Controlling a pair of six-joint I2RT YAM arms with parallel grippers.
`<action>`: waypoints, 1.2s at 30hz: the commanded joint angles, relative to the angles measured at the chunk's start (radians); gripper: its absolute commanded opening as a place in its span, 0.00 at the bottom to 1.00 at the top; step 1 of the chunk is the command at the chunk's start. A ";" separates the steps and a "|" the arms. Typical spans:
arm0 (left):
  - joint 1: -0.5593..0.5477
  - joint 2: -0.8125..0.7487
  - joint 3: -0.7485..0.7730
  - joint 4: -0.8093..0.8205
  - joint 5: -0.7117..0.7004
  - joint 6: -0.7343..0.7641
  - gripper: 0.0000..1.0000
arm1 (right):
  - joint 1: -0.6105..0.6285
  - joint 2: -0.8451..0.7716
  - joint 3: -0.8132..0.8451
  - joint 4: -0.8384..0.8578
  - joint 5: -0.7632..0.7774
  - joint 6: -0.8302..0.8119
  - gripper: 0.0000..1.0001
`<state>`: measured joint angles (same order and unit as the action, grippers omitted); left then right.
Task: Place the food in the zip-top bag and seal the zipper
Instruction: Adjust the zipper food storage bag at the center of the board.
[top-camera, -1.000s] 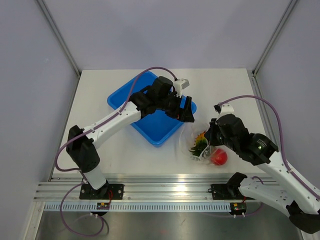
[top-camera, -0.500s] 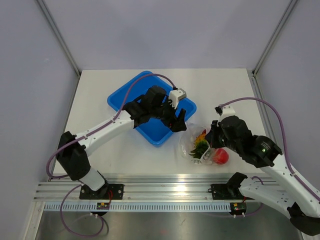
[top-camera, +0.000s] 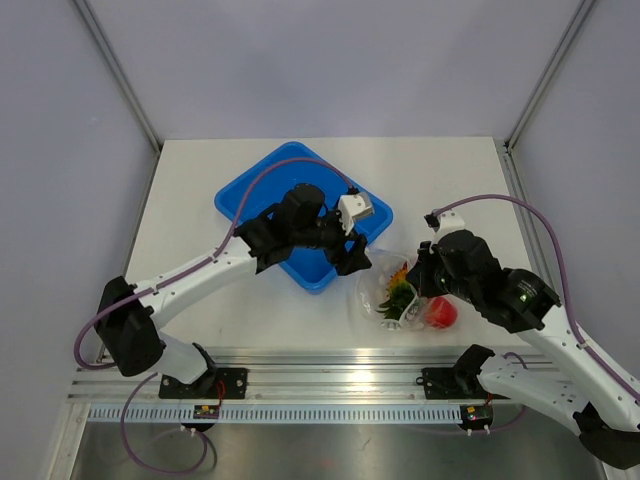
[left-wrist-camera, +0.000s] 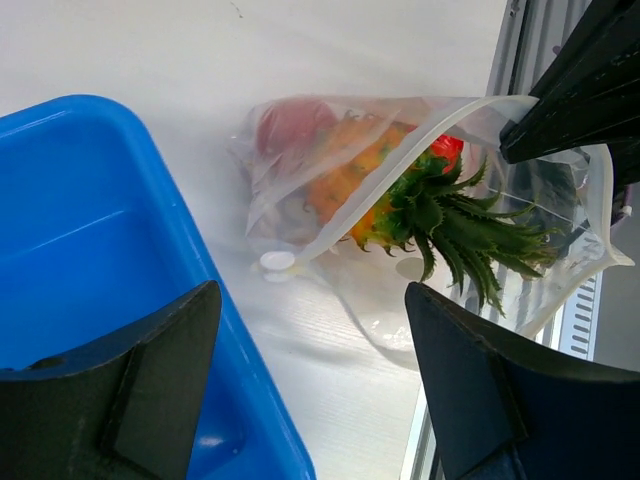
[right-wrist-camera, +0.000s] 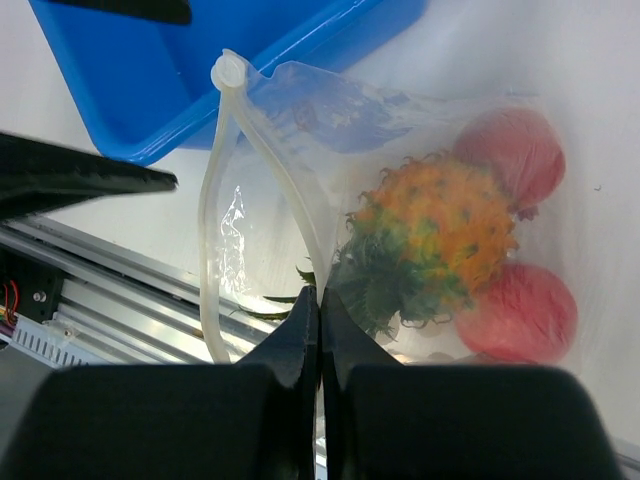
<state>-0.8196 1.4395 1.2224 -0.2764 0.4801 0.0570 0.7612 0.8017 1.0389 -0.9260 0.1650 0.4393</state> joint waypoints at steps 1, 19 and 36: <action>-0.075 0.013 0.017 0.072 -0.111 0.053 0.77 | 0.006 -0.004 0.003 0.024 -0.016 -0.017 0.00; -0.164 0.156 0.161 0.092 -0.184 0.138 0.71 | 0.006 -0.036 0.021 -0.011 -0.018 0.013 0.00; -0.133 0.355 0.525 -0.201 -0.167 -0.532 0.00 | 0.006 0.007 0.173 -0.299 0.140 0.240 0.77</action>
<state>-0.9638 1.7760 1.7012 -0.4770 0.2832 -0.2699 0.7612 0.7914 1.1534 -1.1286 0.2272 0.5896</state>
